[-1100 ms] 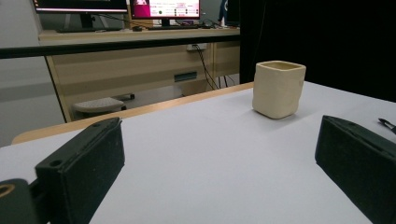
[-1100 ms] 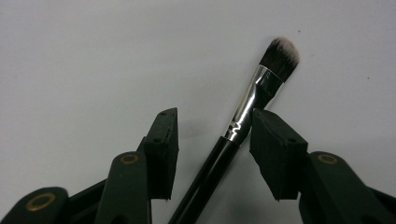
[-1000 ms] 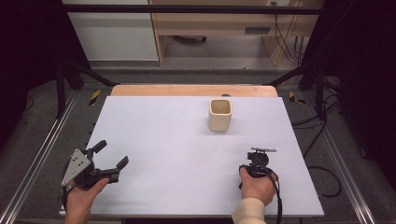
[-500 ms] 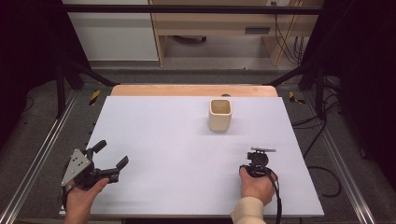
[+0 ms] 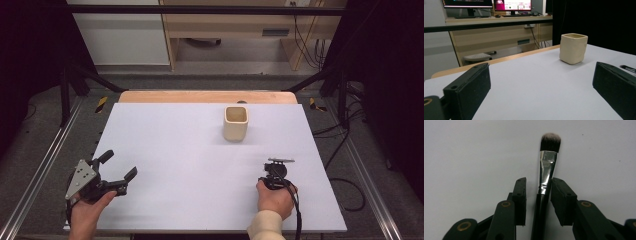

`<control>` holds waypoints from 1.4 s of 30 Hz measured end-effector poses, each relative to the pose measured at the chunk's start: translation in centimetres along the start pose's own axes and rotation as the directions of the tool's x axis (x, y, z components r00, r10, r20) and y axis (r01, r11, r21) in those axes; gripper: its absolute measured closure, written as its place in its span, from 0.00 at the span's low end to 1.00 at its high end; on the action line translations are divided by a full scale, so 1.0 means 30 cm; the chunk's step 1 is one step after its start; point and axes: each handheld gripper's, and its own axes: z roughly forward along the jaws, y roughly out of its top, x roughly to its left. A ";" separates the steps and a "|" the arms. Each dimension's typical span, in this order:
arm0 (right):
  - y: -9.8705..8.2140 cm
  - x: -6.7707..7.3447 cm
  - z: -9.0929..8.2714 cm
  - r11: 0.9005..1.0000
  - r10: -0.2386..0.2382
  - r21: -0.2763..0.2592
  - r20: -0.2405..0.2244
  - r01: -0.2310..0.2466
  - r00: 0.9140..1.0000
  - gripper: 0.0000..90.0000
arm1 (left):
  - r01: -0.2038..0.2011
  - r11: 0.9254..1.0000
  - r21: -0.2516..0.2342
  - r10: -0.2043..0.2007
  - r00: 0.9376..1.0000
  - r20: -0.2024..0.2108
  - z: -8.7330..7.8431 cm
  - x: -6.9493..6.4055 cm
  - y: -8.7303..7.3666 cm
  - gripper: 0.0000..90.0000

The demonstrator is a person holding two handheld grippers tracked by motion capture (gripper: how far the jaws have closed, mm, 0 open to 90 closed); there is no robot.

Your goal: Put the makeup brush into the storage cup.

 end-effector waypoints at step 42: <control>-0.001 -0.011 -0.020 0.995 -0.097 -0.024 -0.060 0.096 0.993 0.88 | -0.006 1.000 -0.008 0.006 1.000 -0.002 -0.007 0.001 0.012 0.01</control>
